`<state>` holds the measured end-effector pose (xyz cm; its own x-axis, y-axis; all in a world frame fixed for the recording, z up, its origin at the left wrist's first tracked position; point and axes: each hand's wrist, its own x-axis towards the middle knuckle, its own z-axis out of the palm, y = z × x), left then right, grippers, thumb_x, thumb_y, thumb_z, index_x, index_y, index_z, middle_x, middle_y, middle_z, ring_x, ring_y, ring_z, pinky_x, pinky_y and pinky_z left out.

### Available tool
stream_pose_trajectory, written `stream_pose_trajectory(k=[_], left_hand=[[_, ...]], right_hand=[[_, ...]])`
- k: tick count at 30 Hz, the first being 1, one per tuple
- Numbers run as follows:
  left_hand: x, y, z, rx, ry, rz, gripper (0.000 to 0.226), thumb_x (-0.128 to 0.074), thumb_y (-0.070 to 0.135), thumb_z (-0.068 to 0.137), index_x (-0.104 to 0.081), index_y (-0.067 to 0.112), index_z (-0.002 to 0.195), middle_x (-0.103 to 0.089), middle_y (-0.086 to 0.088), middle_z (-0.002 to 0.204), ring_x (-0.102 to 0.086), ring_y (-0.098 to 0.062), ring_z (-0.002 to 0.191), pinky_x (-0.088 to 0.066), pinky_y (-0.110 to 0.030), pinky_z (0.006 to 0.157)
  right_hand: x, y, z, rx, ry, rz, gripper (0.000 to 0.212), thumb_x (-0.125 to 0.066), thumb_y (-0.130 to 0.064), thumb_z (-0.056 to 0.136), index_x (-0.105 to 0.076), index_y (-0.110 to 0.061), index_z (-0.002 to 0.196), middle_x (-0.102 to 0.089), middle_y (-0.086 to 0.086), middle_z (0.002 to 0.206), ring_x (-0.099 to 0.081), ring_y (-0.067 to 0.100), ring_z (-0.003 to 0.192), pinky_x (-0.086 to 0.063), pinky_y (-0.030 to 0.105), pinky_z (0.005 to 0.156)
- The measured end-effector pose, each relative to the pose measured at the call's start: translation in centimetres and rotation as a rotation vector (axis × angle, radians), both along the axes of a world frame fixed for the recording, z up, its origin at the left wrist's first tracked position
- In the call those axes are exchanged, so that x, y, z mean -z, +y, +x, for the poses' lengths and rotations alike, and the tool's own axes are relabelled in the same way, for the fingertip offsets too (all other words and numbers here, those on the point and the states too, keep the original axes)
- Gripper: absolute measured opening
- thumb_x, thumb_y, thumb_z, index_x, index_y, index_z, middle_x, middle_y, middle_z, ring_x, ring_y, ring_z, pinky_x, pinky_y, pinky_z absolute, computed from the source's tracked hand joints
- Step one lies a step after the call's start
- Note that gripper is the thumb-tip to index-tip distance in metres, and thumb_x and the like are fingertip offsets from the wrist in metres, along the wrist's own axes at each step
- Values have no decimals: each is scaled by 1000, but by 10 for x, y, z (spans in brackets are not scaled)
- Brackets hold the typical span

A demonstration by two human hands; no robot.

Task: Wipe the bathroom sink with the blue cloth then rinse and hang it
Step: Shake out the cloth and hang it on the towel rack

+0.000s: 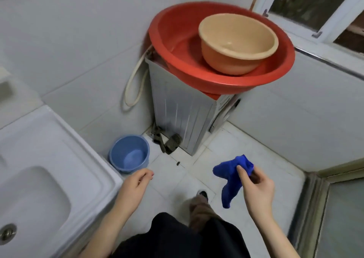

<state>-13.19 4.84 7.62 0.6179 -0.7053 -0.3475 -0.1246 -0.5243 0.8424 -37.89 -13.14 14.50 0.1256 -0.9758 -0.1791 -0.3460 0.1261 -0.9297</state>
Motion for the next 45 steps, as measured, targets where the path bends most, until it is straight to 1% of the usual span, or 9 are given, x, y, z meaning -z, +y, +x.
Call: stream_pose_trajectory(k=[6, 11, 15, 21, 26, 32, 38, 42, 45], left_hand=[[26, -36, 15, -367, 89, 55, 20, -49, 15, 99, -67, 19, 91, -70, 4, 94, -63, -12, 93, -46, -19, 75], [27, -46, 14, -717, 43, 130, 27, -55, 12, 96, -66, 25, 75, -71, 14, 71, -66, -15, 81, -43, -7, 68], [14, -53, 18, -938, 23, 74, 21, -54, 33, 85, -69, 19, 81, -74, 8, 74, -70, -18, 79, -53, -41, 83], [2, -66, 34, -1095, 1, 70, 20, -53, 22, 97, -69, 21, 85, -74, 0, 86, -69, -20, 84, -52, -43, 78], [2, -75, 80, -1050, 14, 42, 17, -53, 26, 94, -69, 26, 86, -73, 6, 84, -67, -14, 83, -54, -42, 81], [-25, -86, 163, -814, -99, -56, 21, -56, 12, 95, -69, 28, 88, -72, 18, 90, -67, -2, 87, -53, -29, 83], [-84, -99, 233, -720, -60, -296, 25, -57, 42, 84, -71, 25, 97, -74, 10, 98, -68, -9, 98, -51, -36, 96], [-128, -125, 273, -702, 161, -463, 61, -60, 59, 66, -62, 24, 115, -69, 5, 115, -63, -14, 111, -47, -26, 97], [-160, -150, 295, -562, 422, -495, 76, -49, 65, 74, -54, 13, 130, -60, -12, 120, -57, -27, 108, -46, -30, 85]], right_hand=[[26, -93, 77, -283, -42, 20, 19, -64, -5, 90, -64, -10, 71, -57, -8, 54, -50, 6, 53, -41, 15, 53], [32, -141, 151, -640, -97, 97, 18, -63, 2, 90, -65, -4, 73, -53, -8, 51, -43, 6, 49, -38, 18, 50], [34, -168, 210, -921, -124, 122, 13, -66, -6, 90, -64, -2, 77, -49, 5, 60, -40, 13, 61, -36, 29, 60], [24, -176, 289, -1138, -188, 178, 19, -65, -3, 91, -58, 5, 74, -47, 8, 60, -43, 13, 61, -38, 29, 61], [15, -174, 348, -1169, -187, 118, 20, -65, 1, 89, -61, -4, 70, -56, -3, 59, -50, 4, 59, -43, 19, 60], [-18, -170, 405, -1237, -238, 89, 12, -66, -1, 89, -65, 3, 78, -54, 9, 61, -48, 10, 63, -41, 22, 59], [-99, -172, 451, -1329, -333, -2, 11, -64, 6, 88, -72, 1, 83, -68, 4, 65, -57, 6, 62, -46, 18, 59], [-161, -174, 471, -1427, -400, -100, 16, -65, 6, 87, -74, -5, 79, -69, 14, 64, -62, 9, 62, -47, 20, 57], [-206, -176, 489, -1508, -484, -157, 15, -65, 6, 85, -74, -4, 79, -66, 17, 59, -61, 10, 57, -46, 19, 53]])
